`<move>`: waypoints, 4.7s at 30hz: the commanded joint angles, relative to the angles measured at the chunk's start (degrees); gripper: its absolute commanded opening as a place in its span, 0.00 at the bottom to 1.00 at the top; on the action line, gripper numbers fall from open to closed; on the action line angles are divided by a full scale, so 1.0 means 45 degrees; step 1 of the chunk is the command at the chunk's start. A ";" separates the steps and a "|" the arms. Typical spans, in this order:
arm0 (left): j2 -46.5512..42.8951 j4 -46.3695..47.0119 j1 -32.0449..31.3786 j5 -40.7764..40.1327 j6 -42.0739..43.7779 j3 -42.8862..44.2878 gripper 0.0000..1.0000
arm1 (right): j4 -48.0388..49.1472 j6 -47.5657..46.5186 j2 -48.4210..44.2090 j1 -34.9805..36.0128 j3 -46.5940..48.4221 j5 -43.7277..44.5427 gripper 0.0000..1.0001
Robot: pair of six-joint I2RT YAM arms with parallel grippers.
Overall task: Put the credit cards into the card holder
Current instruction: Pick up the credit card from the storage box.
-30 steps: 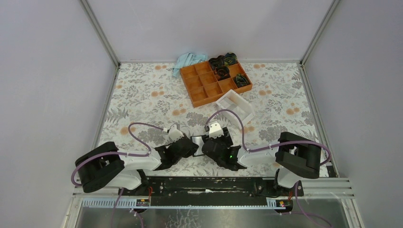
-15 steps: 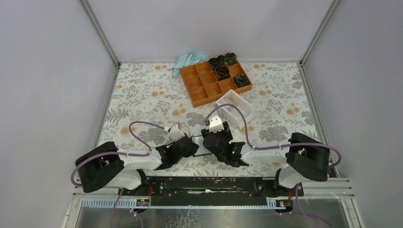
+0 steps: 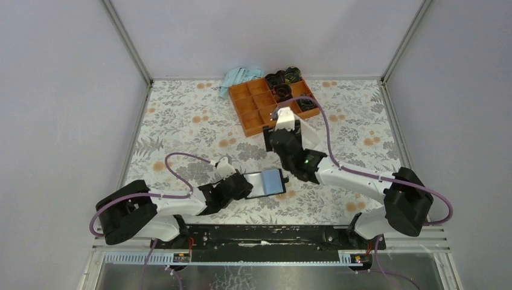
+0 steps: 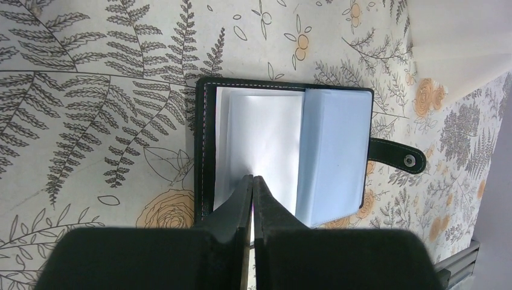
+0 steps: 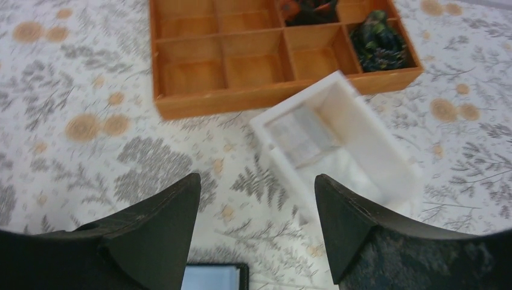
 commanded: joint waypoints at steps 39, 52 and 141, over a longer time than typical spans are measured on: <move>0.0432 -0.0733 -0.0074 -0.0730 0.0702 0.0884 0.04 | -0.2827 -0.1708 0.4558 -0.7804 0.4641 -1.2270 0.73; 0.0593 -0.0591 -0.0059 -0.0724 0.0702 0.0879 0.04 | -0.2594 -0.1505 0.5023 -0.8315 0.4512 -1.3510 0.59; 0.0751 -0.0186 -0.0061 -0.0647 0.0724 0.1123 0.06 | -0.3592 -0.1502 0.4711 -0.8368 0.4595 -1.3250 0.23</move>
